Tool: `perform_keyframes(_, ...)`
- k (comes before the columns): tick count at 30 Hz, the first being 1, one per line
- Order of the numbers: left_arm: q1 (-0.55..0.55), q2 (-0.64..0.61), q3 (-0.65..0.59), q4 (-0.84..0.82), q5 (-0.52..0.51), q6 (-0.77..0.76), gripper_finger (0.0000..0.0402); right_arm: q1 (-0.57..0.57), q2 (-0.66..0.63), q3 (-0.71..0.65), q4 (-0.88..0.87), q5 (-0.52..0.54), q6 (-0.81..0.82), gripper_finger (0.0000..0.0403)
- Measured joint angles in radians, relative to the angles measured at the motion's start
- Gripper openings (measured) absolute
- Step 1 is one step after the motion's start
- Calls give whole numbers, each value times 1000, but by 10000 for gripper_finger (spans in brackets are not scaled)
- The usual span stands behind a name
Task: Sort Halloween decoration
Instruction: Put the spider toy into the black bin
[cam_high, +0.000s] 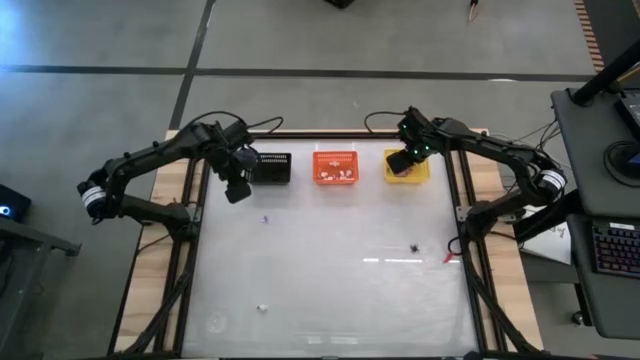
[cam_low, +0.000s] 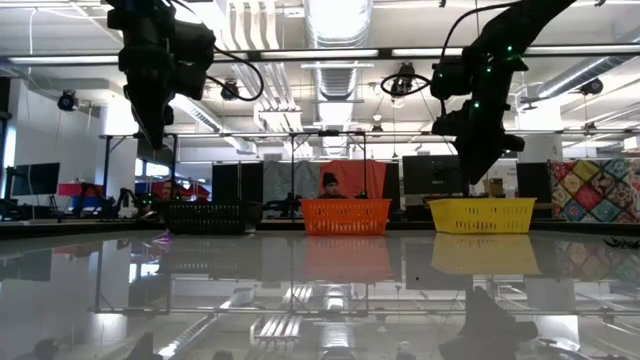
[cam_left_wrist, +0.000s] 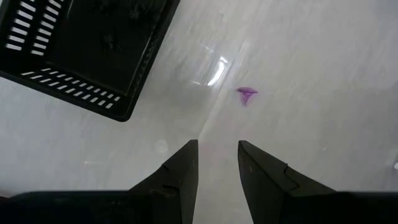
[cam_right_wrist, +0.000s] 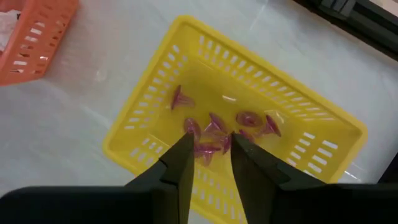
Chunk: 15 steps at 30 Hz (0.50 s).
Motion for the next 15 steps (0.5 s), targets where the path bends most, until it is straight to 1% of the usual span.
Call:
perform_keyframes(3,0,0,0,0,0,0,95,0,-2,0,0,-1,23,102)
perform_keyframes(7,0,0,0,4,0,4,95,1,-2,0,-3,-8,87,99)
perform_keyframes(11,0,0,0,4,0,-1,95,1,-2,0,-9,-66,100,98)
perform_keyframes(15,-1,0,0,10,12,-27,95,6,-2,0,-9,-149,103,102)
